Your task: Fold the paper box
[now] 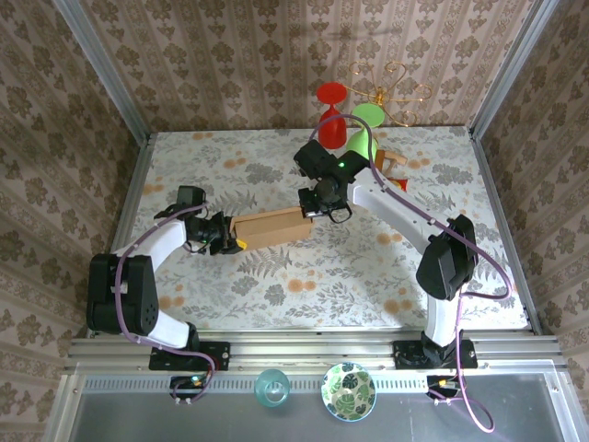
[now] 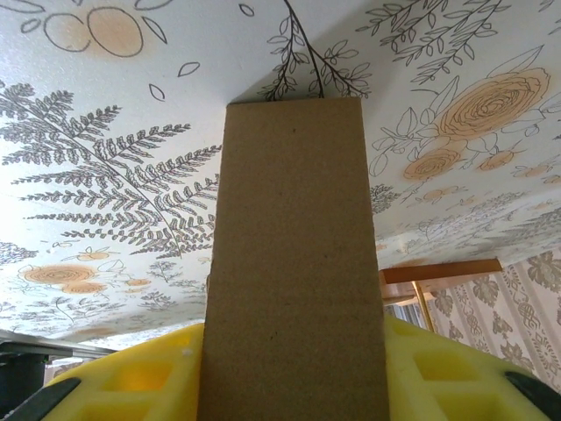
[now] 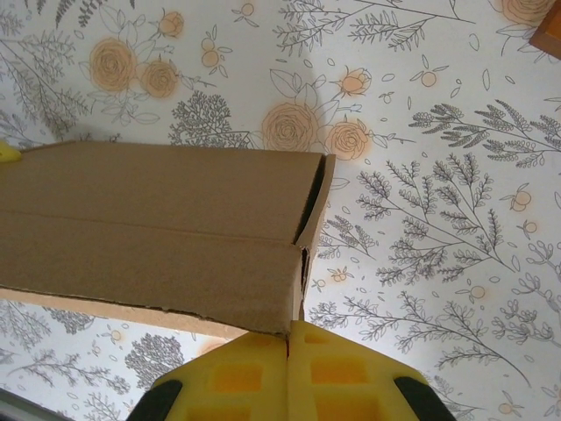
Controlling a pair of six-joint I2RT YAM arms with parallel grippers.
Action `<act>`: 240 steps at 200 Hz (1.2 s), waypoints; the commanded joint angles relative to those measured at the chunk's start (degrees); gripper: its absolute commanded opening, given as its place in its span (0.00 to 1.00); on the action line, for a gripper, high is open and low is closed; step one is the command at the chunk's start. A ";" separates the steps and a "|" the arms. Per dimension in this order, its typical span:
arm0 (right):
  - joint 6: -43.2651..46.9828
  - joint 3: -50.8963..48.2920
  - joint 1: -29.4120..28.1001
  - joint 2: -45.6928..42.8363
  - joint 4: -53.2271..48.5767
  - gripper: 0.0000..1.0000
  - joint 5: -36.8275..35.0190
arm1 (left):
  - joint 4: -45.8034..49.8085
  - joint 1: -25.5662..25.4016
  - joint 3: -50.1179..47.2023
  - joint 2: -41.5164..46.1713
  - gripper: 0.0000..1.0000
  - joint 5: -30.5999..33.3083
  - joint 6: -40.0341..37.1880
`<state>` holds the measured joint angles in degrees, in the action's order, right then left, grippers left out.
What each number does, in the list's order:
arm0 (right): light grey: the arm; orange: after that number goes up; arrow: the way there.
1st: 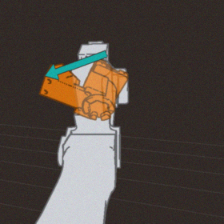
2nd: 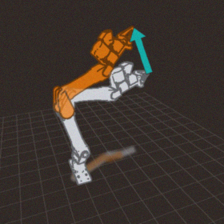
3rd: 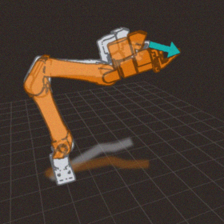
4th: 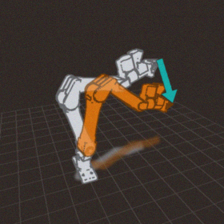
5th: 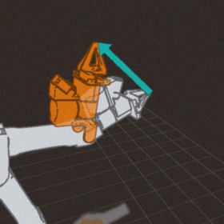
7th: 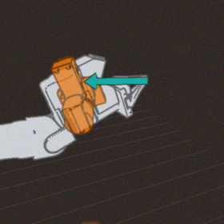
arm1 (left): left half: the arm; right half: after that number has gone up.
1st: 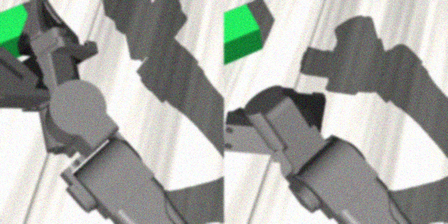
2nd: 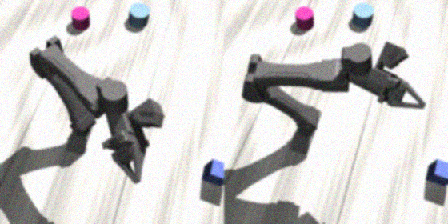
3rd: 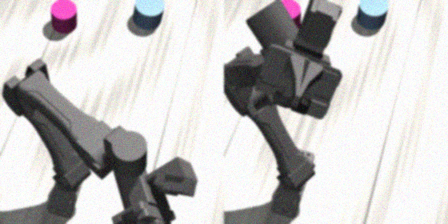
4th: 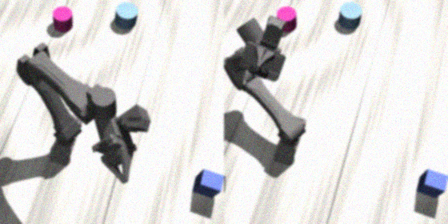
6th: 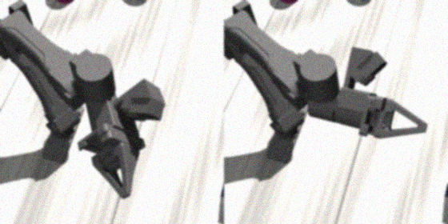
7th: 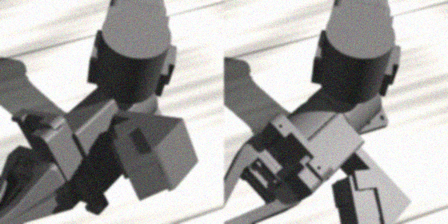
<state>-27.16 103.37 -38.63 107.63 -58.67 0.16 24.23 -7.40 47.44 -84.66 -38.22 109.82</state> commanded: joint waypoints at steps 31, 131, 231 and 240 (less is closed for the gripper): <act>-4.88 -2.18 -0.74 0.16 0.09 0.00 -1.40 | -0.84 0.72 -1.09 -1.14 0.37 -0.30 0.97; -1.58 2.38 -0.92 4.66 -1.90 0.00 -7.29 | -2.75 5.86 0.10 1.69 0.70 -0.12 -10.45; 0.07 14.03 -0.83 11.23 -8.02 0.00 -7.22 | 21.52 5.23 14.87 16.32 0.39 22.94 -65.10; 0.24 14.58 -0.83 11.51 -8.37 0.00 -6.88 | 23.22 3.26 16.29 17.38 0.36 25.60 -71.93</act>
<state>-28.23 115.55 -39.27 116.99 -62.39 -6.07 41.50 -0.40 59.02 -70.96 -21.69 64.71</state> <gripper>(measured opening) 0.059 0.396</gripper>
